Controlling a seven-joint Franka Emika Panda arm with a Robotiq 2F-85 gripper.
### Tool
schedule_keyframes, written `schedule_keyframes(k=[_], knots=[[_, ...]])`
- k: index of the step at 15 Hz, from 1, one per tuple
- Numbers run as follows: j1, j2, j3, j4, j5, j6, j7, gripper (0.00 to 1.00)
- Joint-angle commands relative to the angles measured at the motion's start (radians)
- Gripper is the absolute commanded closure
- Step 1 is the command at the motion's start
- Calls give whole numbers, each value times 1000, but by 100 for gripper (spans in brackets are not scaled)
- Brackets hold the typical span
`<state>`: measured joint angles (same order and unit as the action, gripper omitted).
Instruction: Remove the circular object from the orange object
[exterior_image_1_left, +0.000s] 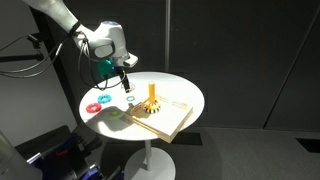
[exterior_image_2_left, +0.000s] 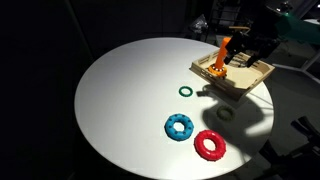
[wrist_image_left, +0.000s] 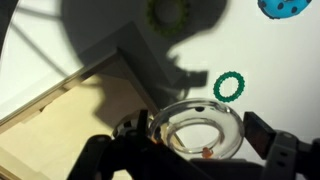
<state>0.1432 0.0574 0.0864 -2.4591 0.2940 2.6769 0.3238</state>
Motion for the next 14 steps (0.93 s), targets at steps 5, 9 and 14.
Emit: schedule_keyframes(k=[5,9,14], knots=[[-22,57,14,-2,25,-41,-79,32],[-17,94,22,-12,17,-21,-87,32],[-10,142,38,-28,9,23,-85,32]])
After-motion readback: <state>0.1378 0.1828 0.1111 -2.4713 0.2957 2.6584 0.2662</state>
